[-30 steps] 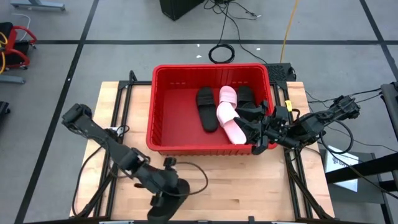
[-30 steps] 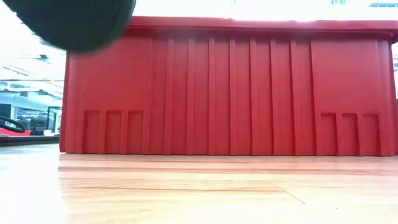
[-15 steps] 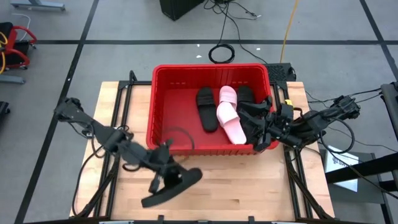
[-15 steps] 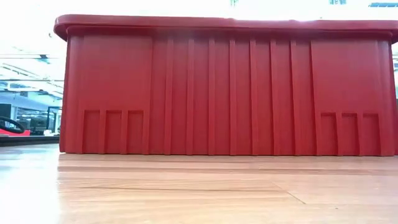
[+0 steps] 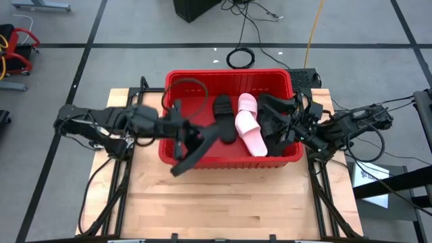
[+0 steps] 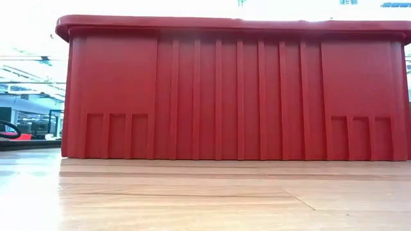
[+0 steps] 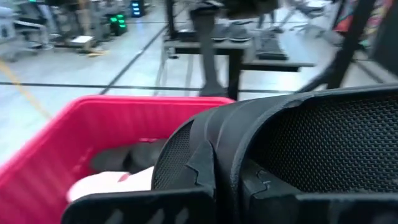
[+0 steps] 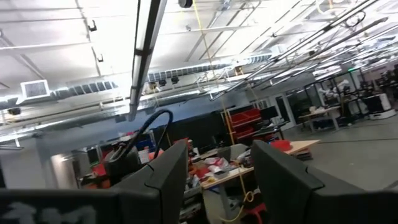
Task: Pick and place slides into bin
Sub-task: Put the black slide into the red bin
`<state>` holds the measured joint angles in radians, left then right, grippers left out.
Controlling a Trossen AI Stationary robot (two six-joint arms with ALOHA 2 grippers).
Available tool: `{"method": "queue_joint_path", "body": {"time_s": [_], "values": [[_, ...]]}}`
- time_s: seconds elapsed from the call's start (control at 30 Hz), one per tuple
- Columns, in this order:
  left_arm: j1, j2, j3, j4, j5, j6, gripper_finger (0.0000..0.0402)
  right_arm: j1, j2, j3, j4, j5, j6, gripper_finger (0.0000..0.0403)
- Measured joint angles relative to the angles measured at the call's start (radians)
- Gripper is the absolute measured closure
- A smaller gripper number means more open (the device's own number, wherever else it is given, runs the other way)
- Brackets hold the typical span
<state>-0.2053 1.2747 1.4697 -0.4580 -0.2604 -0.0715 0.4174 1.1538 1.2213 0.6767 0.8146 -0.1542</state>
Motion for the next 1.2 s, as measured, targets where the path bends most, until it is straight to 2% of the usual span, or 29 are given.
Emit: {"method": "queue_joint_path", "body": {"time_s": [0.27,0.4,0.63,0.87,0.97,1.2], "values": [[0.174,0.01,0.003,-0.115,-0.004,0.088,0.0397,-0.039,-0.012,0.0,-0.001,0.0,-0.024,0.0234],[0.244,0.056,0.002,-0.171,-0.002,0.146,0.0397,-0.068,-0.017,0.0,-0.009,0.0,-0.027,0.0234],[0.333,0.177,0.002,-0.171,-0.002,0.269,0.0397,-0.116,-0.033,0.0,-0.04,0.001,-0.021,0.0234],[0.395,0.321,0.002,-0.174,0.001,0.381,0.0394,-0.131,-0.047,0.0,-0.052,0.002,-0.019,0.0234],[0.408,0.385,0.002,-0.175,0.003,0.414,0.0398,-0.13,-0.051,0.0,-0.068,0.04,-0.019,0.0234],[0.399,0.501,0.002,-0.124,0.092,0.43,0.0392,-0.13,-0.06,0.0,-0.117,0.055,0.016,0.0234]]}}
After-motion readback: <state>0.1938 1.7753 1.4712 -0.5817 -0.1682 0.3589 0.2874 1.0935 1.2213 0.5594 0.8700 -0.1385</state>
